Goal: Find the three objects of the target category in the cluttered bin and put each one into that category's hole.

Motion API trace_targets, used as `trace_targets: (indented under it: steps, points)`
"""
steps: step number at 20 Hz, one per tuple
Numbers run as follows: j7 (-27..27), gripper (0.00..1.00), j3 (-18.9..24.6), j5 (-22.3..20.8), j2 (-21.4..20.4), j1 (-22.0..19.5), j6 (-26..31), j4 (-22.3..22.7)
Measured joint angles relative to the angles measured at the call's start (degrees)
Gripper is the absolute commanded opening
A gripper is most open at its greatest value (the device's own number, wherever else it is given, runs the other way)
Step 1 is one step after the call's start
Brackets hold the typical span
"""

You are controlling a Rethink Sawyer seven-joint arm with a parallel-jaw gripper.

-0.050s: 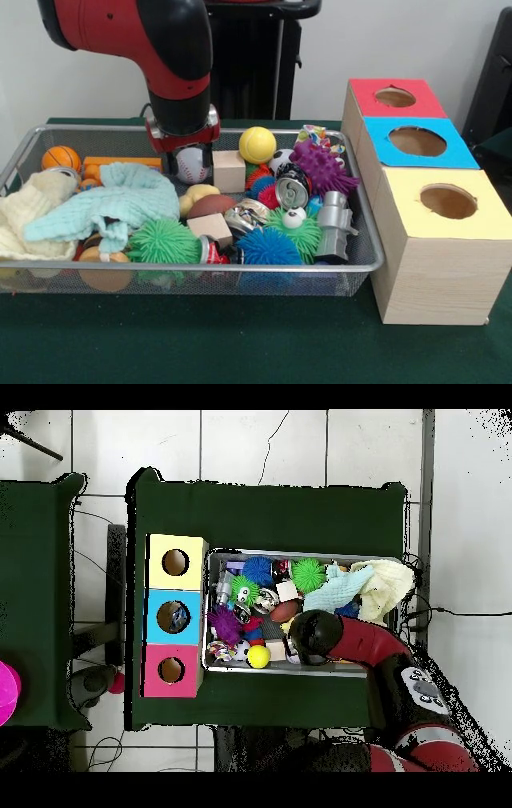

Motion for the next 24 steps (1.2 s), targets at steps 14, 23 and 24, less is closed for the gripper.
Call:
trace_targets:
  steps: [14,23,24]
  points:
    - [0.0,1.00,0.0,-0.4,0.7,0.0,-4.4,-0.7]
    - [0.0,1.00,0.0,-3.7,1.1,-0.1,-8.8,-1.3]
    - [0.0,1.00,0.0,-4.2,1.1,-0.1,-8.9,-1.3]
